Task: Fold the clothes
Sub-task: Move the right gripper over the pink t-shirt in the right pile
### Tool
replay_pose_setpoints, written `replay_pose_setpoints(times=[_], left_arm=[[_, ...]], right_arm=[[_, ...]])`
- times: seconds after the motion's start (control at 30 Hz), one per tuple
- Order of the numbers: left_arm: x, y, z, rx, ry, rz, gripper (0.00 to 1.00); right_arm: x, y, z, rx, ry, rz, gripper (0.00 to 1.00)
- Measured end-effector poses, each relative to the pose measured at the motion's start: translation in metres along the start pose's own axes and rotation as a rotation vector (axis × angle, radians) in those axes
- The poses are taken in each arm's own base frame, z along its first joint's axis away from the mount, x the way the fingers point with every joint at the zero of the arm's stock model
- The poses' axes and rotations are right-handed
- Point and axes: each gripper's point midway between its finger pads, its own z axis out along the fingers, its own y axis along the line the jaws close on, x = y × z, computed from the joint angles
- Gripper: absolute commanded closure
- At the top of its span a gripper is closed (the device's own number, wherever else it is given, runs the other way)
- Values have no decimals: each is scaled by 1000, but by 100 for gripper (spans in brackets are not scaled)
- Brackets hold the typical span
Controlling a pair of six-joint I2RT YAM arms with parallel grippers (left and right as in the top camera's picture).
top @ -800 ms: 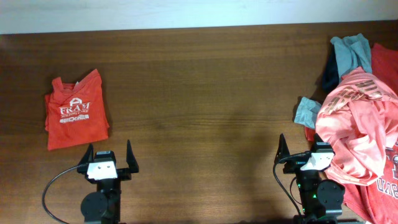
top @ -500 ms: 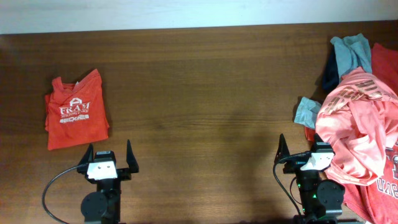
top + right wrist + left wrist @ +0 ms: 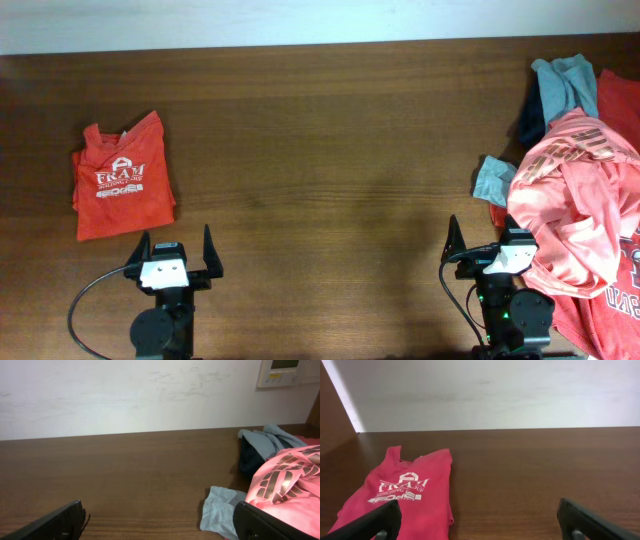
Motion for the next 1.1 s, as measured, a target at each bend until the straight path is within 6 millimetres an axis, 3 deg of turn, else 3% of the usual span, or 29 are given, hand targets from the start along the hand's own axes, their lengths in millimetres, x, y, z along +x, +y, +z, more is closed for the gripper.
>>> replay_pose_setpoints(times=[1.1], left_arm=[[0,0,0,1,-2,-1,1]], right_arm=[[0,3,0,-18,1,13,1]])
